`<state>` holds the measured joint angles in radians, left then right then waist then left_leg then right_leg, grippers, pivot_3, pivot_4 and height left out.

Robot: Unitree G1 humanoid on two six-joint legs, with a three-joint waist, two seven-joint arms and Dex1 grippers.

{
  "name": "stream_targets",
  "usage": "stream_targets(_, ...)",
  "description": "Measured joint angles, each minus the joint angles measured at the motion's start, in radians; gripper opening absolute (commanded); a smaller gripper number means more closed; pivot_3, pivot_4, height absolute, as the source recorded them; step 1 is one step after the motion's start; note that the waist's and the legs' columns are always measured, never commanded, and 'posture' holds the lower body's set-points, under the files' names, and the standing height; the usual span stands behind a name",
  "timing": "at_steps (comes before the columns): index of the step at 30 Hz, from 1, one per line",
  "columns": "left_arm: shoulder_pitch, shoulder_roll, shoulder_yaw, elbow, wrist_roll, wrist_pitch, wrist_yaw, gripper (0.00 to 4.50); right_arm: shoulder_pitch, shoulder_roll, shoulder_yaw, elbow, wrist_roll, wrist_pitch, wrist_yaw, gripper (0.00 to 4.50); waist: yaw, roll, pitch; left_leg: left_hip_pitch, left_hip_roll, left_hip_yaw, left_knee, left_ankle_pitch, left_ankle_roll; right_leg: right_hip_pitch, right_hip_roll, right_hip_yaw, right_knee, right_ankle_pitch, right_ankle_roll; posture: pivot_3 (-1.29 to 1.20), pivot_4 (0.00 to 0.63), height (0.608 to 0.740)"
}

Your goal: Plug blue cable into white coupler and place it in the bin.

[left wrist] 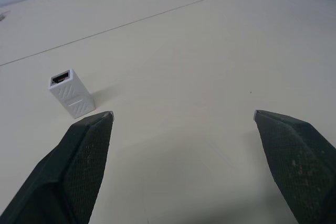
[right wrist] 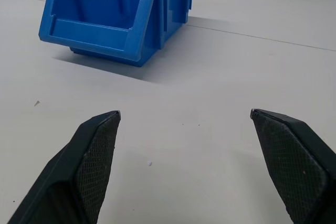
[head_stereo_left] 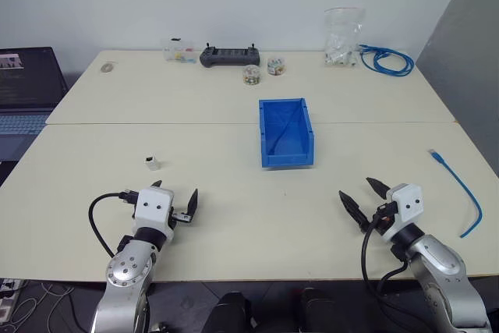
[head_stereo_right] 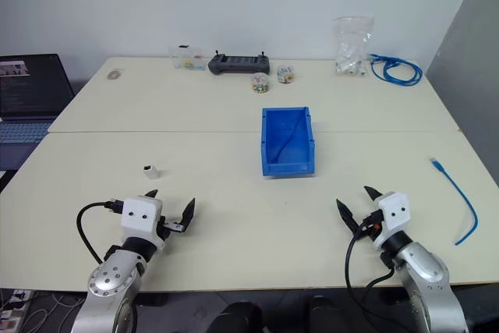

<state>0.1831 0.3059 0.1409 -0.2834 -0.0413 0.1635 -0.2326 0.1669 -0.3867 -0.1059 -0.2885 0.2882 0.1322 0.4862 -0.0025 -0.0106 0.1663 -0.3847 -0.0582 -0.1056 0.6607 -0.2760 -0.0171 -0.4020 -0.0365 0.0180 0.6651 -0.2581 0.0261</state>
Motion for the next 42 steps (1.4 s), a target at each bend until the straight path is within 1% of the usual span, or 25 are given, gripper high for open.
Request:
stream_targets(10, 0.008, 0.005, -0.009, 0.0, 0.018, 0.003, 0.001, 4.5, -0.006, -0.003, 0.0, 0.001, 0.0, 0.0, 0.007, 4.22, 0.0, 0.0, 0.0, 0.0, 0.0, 0.0, 0.0, 0.0, 0.0, 0.0, 0.0, 0.0, 0.0, 0.0, 0.0, 0.0, 0.15, 0.74)
stream_targets(14, 0.014, 0.007, -0.019, -0.002, 0.013, 0.003, -0.022, 4.5, -0.015, -0.004, 0.0, 0.006, 0.0, 0.0, 0.008, 4.22, 0.0, 0.0, 0.0, 0.0, 0.0, 0.0, 0.0, 0.0, 0.0, 0.0, 0.0, 0.0, 0.0, 0.0, 0.0, 0.0, 0.15, 0.74)
stream_targets(16, 0.021, 0.013, -0.018, -0.01, -0.011, 0.01, -0.047, 4.5, -0.016, -0.004, 0.0, 0.008, 0.0, 0.0, 0.008, 4.22, 0.0, 0.0, 0.0, 0.0, 0.0, 0.0, 0.0, 0.0, 0.0, 0.0, 0.0, 0.0, 0.0, 0.0, 0.0, 0.0, 0.15, 0.74)
stream_targets(19, 0.03, 0.029, -0.016, -0.039, -0.09, 0.039, -0.124, 4.5, -0.016, -0.004, 0.0, 0.009, 0.0, 0.0, 0.008, 4.22, 0.0, 0.0, 0.0, 0.0, 0.0, 0.0, 0.0, 0.0, 0.0, 0.0, 0.0, 0.0, 0.0, 0.0, 0.0, 0.0, 0.15, 0.74)
stream_targets(20, 0.024, 0.048, -0.019, -0.041, -0.126, 0.043, -0.173, 4.5, -0.015, -0.004, 0.0, 0.008, 0.0, 0.0, 0.008, 4.22, 0.0, 0.0, 0.0, 0.0, 0.0, 0.0, 0.0, 0.0, 0.0, 0.0, 0.0, 0.0, 0.0, 0.0, 0.0, 0.0, 0.15, 0.74)
stream_targets(22, 0.006, 0.069, -0.018, -0.043, -0.157, 0.043, -0.216, 4.5, -0.012, -0.004, 0.0, 0.008, 0.0, 0.0, 0.008, 4.22, 0.0, 0.0, 0.0, 0.0, 0.0, 0.0, 0.0, 0.0, 0.0, 0.0, 0.0, 0.0, 0.0, 0.0, 0.0, 0.0, 0.15, 0.74)
stream_targets(25, -0.07, 0.124, -0.031, -0.047, -0.191, 0.052, -0.292, 4.5, -0.002, -0.003, -0.003, 0.006, 0.001, 0.0, 0.004, 4.22, 0.0, 0.0, 0.0, 0.0, 0.0, 0.0, 0.0, 0.0, 0.0, 0.0, 0.0, 0.0, 0.0, 0.0, 0.0, 0.0, 0.15, 0.74)
stream_targets(27, -0.146, 0.163, -0.055, -0.062, -0.214, 0.072, -0.347, 4.5, 0.002, -0.002, -0.015, -0.001, 0.005, 0.004, -0.005, 4.22, 0.001, 0.0, 0.0, 0.0, 0.0, 0.0, 0.0, 0.0, 0.0, 0.0, 0.0, 0.0, 0.0, 0.0, 0.0, 0.0, 0.15, 0.74)
stream_targets(28, -0.212, 0.184, -0.074, -0.069, -0.239, 0.101, -0.384, 4.5, 0.0, 0.001, -0.035, -0.006, 0.011, 0.012, -0.016, 4.22, 0.002, 0.0, 0.0, 0.0, -0.001, 0.0, 0.001, 0.0, 0.0, 0.001, 0.0, 0.0, 0.0, 0.0, 0.0, 0.0, 0.15, 0.74)
stream_targets(32, -0.409, 0.215, -0.142, -0.09, -0.32, 0.228, -0.475, 4.5, -0.015, 0.002, -0.115, -0.024, 0.048, 0.043, -0.059, 4.22, 0.0, 0.0, 0.0, 0.001, -0.001, 0.0, 0.0, 0.0, 0.0, 0.002, 0.0, -0.001, 0.0, 0.0, 0.0, 0.0, 0.15, 0.74)
stream_targets(35, -0.52, 0.213, -0.218, -0.087, -0.368, 0.313, -0.541, 4.5, -0.021, -0.004, -0.161, -0.024, 0.058, 0.078, -0.085, 4.22, -0.001, 0.0, 0.0, 0.001, -0.001, 0.001, 0.0, 0.0, 0.0, 0.002, 0.0, -0.001, 0.0, 0.0, 0.0, 0.0, 0.15, 0.74)
stream_targets(36, -0.567, 0.207, -0.26, -0.085, -0.385, 0.34, -0.573, 4.5, -0.028, -0.015, -0.19, -0.023, 0.068, 0.099, -0.095, 4.22, -0.003, 0.0, 0.0, 0.001, -0.001, 0.001, 0.0, 0.0, 0.0, 0.002, 0.0, -0.001, 0.0, 0.0, 0.0, 0.0, 0.15, 0.74)
stream_targets(38, -0.595, 0.202, -0.291, -0.084, -0.397, 0.358, -0.603, 4.5, -0.038, -0.033, -0.221, -0.022, 0.077, 0.117, -0.1, 4.22, -0.008, 0.0, 0.0, 0.003, 0.0, 0.003, 0.0, 0.0, 0.0, 0.002, 0.001, 0.0, 0.001, 0.0, 0.0, 0.0, 0.15, 0.74)
stream_targets(42, -0.673, 0.21, -0.39, -0.032, -0.385, 0.373, -0.7, 4.5, -0.084, -0.147, -0.342, 0.05, 0.102, 0.23, -0.117, 4.22, -0.011, 0.0, 0.0, 0.003, -0.001, 0.003, 0.0, 0.0, 0.0, 0.003, 0.001, 0.0, 0.001, 0.0, 0.0, 0.0, 0.15, 0.74)
